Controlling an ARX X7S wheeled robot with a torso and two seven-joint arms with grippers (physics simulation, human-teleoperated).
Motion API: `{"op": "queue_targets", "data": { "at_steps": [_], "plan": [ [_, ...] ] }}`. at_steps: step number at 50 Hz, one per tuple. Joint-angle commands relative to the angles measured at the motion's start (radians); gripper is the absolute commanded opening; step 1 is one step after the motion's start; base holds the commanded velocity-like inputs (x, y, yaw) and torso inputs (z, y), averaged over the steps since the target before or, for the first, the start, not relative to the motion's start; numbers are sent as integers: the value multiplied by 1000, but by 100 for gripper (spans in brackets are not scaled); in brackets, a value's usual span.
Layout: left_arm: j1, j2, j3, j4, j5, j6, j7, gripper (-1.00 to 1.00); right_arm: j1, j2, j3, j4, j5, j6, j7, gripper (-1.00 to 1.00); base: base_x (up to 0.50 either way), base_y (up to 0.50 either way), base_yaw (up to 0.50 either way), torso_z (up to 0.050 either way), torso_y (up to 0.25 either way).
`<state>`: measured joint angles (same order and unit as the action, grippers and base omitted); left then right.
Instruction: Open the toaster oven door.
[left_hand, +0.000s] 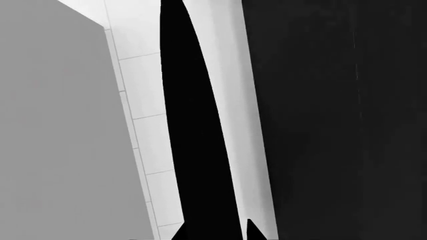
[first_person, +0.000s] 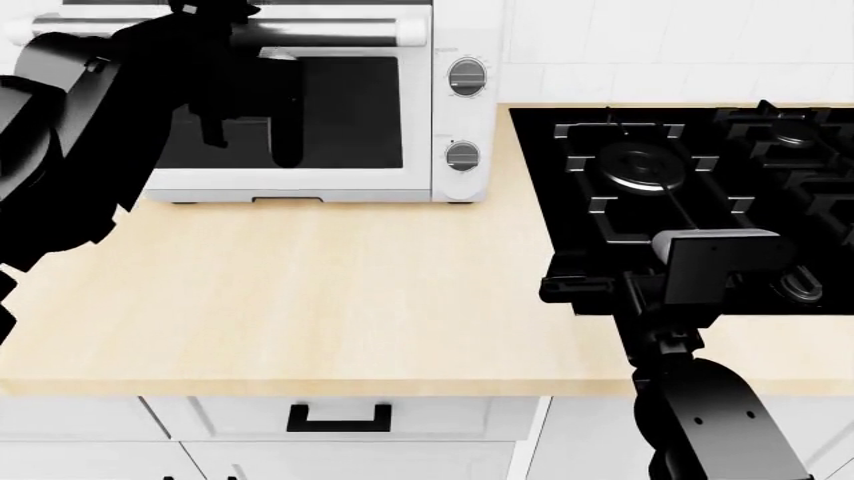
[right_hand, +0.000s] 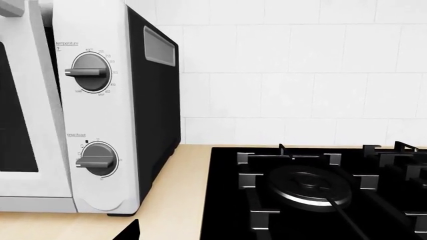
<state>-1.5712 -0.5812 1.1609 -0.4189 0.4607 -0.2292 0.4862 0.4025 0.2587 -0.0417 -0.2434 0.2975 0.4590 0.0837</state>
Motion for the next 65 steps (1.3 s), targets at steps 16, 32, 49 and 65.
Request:
{"op": "queue_targets", "data": {
  "at_steps": [16, 32, 49, 65],
  "plan": [
    [257, -335, -36, 678, -130, -302, 80, -100, -9, 10, 2, -50, 26, 15, 13, 100, 0, 0, 1, 0, 0],
    [410, -484, -44, 991, -162, -460, 67, -100, -19, 15, 5, -65, 39, 12, 17, 100, 0, 0, 1, 0, 0],
    [580, -570, -6, 1160, -174, -550, -23, -100, -27, 14, 4, -54, 47, -7, 18, 100, -1, 0, 2, 0, 1],
    [744, -600, 47, 1187, -197, -559, -157, -100, -27, 15, -4, -48, 49, -11, 23, 100, -5, 0, 3, 0, 3]
  ]
}}
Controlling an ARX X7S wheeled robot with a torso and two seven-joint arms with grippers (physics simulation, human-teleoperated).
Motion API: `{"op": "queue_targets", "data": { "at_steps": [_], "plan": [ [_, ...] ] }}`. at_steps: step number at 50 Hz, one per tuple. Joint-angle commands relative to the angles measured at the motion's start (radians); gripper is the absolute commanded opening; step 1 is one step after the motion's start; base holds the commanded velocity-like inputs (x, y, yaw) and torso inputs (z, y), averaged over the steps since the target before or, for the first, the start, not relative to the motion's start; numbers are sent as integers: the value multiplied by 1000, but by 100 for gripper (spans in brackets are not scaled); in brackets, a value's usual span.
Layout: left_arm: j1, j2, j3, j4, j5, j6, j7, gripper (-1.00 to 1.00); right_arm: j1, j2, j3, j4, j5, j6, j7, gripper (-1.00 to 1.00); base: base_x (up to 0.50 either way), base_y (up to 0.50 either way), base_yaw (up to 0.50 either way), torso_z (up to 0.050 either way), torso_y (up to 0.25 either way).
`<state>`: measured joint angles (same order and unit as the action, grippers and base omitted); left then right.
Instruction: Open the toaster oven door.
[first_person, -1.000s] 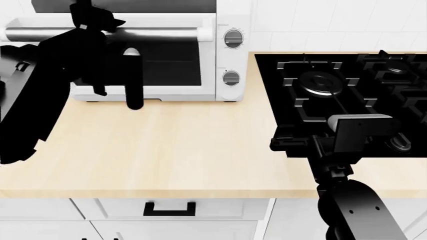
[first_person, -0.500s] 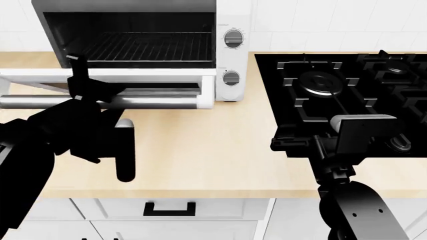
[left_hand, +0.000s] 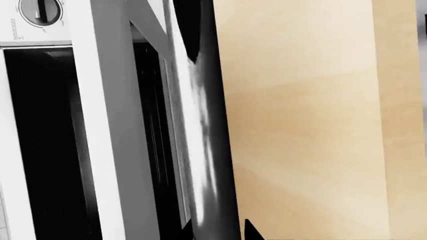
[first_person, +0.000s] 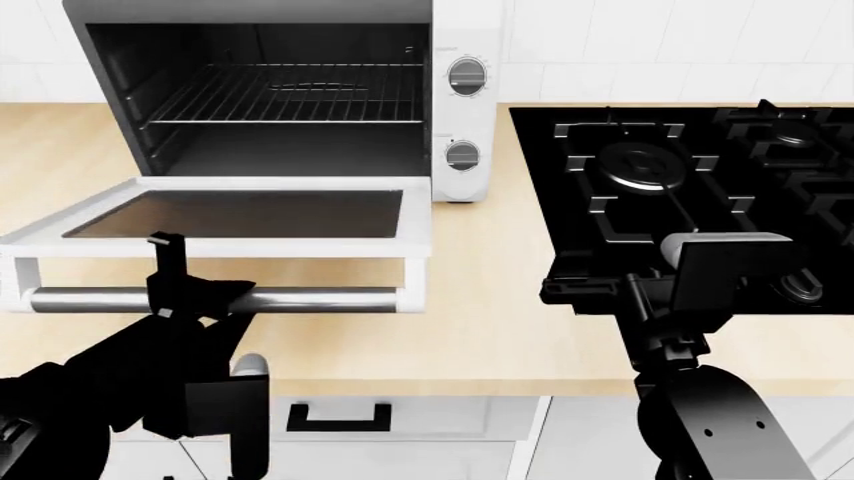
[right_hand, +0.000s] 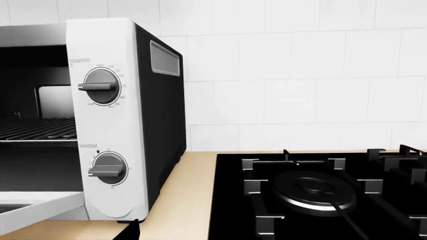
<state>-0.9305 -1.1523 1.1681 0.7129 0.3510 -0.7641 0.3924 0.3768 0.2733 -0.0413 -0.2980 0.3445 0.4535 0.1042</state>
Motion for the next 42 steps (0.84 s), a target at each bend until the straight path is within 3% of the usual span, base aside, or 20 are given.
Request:
{"op": "queue_targets", "data": {
  "at_steps": [1, 24, 42],
  "plan": [
    [109, -27, 43, 51, -89, -22, -68, -100, -2, 1, -5, 6, 3, -5, 3, 100, -14, 0, 3, 0, 0],
    [188, 95, 114, -220, -115, 141, -134, -100, -11, 12, -5, 18, 3, -10, 16, 100, 1, -1, -1, 0, 0],
    [224, 126, 131, -308, -132, 194, -164, -100, -18, 19, -7, 21, 3, -14, 26, 100, 20, -8, -22, 0, 0]
  ]
}}
